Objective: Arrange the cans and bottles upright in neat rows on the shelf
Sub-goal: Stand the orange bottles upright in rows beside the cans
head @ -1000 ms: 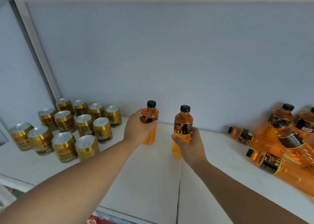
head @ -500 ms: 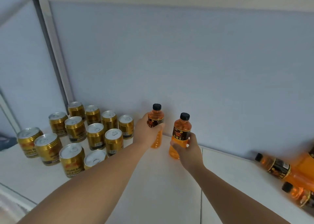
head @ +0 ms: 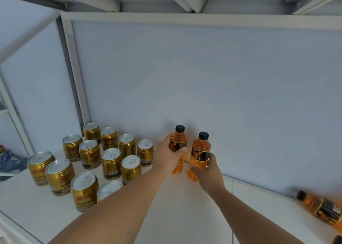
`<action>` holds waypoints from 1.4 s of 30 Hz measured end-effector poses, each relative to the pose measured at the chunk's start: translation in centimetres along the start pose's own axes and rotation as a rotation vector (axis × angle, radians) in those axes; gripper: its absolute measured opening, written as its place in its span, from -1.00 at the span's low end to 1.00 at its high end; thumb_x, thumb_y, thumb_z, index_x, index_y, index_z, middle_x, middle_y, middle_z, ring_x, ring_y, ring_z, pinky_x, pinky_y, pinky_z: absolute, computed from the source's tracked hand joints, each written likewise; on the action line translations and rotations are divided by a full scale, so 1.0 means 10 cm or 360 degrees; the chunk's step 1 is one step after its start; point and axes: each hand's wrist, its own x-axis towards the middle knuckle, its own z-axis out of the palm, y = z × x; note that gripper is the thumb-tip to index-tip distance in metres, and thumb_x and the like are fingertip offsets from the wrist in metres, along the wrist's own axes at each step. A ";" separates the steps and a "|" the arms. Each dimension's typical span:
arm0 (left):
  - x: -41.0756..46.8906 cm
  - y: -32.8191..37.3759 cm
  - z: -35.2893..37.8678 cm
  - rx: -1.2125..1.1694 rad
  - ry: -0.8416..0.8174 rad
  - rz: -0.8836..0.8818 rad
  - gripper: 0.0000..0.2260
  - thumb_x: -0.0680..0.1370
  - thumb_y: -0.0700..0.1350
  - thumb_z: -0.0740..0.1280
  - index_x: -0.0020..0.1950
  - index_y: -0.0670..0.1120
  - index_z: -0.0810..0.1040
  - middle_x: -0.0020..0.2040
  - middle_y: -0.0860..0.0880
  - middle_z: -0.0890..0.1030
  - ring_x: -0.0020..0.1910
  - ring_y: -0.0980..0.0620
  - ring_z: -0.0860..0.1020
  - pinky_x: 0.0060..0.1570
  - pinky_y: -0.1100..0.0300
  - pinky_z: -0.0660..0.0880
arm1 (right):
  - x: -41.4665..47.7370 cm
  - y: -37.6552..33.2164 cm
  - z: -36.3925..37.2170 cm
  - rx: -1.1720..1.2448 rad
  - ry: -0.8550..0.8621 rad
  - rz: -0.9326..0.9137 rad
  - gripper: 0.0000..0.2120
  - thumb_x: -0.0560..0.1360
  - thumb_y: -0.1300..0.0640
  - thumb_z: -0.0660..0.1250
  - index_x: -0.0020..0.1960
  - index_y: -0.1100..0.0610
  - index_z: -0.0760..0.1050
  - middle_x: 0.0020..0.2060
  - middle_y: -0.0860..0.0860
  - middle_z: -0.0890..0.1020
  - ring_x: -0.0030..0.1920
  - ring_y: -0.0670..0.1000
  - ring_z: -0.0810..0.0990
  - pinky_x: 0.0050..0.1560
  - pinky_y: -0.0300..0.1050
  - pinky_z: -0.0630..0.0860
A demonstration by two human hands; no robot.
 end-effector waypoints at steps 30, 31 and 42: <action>-1.61 0.55 0.85 0.0427 -0.0742 -0.0141 -0.90 0.53 -0.06 0.42 -0.13 -0.07 0.64 -0.14 -0.06 0.60 -0.14 -0.01 0.59 0.00 0.09 0.56 | -1.78 0.76 -1.50 -0.0333 0.0312 0.0167 -0.54 0.53 -0.11 0.38 0.37 0.01 0.41 0.22 -0.09 0.53 0.16 -0.09 0.50 0.08 -0.19 0.43; -1.72 0.63 0.95 0.0428 -0.0784 -0.0099 -0.91 0.52 -0.07 0.41 -0.16 -0.06 0.62 -0.16 -0.06 0.60 -0.17 -0.02 0.59 -0.01 0.08 0.57 | -1.89 0.80 -1.61 -0.0339 0.0348 0.0178 -0.54 0.53 -0.11 0.38 0.37 0.00 0.41 0.22 -0.10 0.53 0.16 -0.10 0.50 0.07 -0.20 0.43; -2.85 1.42 1.88 0.0173 -0.1183 0.0016 -0.80 0.56 -0.01 0.43 0.13 -0.05 0.68 0.03 -0.04 0.68 0.00 0.00 0.63 -0.03 0.20 0.49 | -3.02 1.31 -2.70 -0.0304 0.0780 0.0322 -0.62 0.53 -0.02 0.41 0.29 0.06 0.47 0.14 -0.06 0.58 0.06 -0.08 0.51 0.04 -0.21 0.39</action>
